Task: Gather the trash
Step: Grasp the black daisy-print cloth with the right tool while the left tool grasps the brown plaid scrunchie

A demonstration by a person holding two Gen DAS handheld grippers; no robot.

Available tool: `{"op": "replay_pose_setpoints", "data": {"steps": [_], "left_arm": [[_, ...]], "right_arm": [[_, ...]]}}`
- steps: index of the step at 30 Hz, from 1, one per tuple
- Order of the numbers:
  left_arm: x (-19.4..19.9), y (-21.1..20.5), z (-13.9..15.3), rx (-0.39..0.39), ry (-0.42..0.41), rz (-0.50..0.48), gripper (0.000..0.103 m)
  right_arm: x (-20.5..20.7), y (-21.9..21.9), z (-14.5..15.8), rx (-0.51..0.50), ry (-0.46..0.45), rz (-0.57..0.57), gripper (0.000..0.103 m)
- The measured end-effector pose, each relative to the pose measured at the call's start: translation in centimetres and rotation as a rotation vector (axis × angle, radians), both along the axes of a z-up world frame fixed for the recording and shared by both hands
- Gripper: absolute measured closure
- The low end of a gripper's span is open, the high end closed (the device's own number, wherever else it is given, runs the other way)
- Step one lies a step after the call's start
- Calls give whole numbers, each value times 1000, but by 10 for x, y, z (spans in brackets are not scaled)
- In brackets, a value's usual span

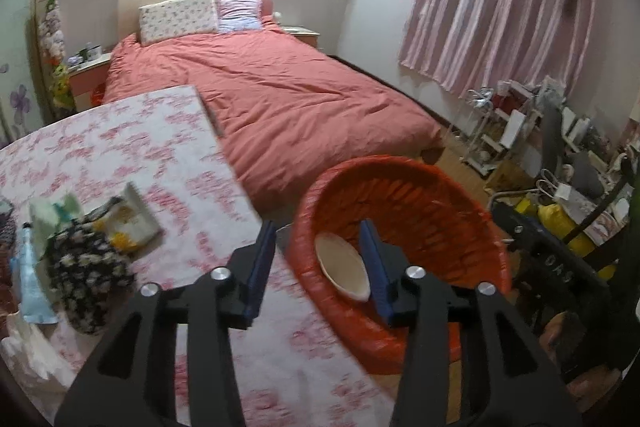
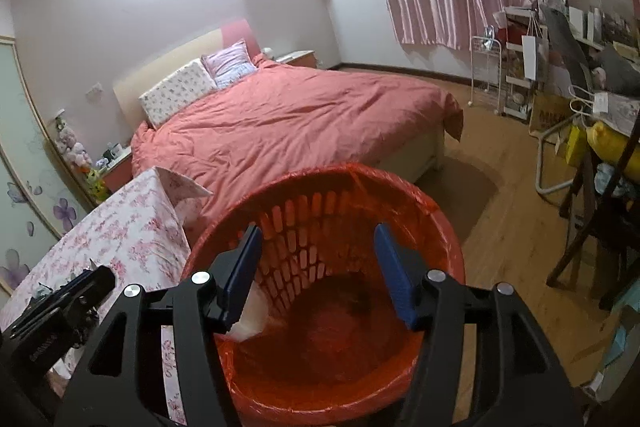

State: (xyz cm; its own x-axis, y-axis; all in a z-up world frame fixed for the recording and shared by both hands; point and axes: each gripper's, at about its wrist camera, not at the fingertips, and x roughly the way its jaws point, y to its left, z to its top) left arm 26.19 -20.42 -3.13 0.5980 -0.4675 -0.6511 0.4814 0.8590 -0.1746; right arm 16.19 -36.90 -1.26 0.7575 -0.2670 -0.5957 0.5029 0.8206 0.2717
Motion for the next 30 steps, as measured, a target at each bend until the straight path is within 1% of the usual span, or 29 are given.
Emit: {"op": "replay_pose_setpoints", "data": {"steps": [1, 3, 5, 9, 13, 19, 25, 30], "left_arm": [[-1, 5, 1, 0, -1, 11, 53], [-2, 17, 3, 3, -7, 32, 50], [-6, 28, 7, 11, -16, 49, 49], [-17, 58, 13, 43, -45, 91, 45], [-28, 95, 17, 78, -75, 146, 42], [-37, 159, 17, 102, -89, 244, 37], [-40, 228, 10, 118, -79, 372, 30], [-37, 281, 4, 104, -63, 483, 28]], "right_arm": [[-1, 2, 1, 0, 4, 1, 44], [-1, 1, 3, -4, 9, 3, 44], [-2, 8, 9, -9, 7, 13, 44], [4, 14, 15, -23, 8, 38, 44], [11, 37, 17, -25, 14, 86, 44], [23, 87, 17, -41, 36, 193, 44], [34, 131, 14, -49, 68, 294, 44], [45, 166, 10, -48, 95, 371, 43]]}}
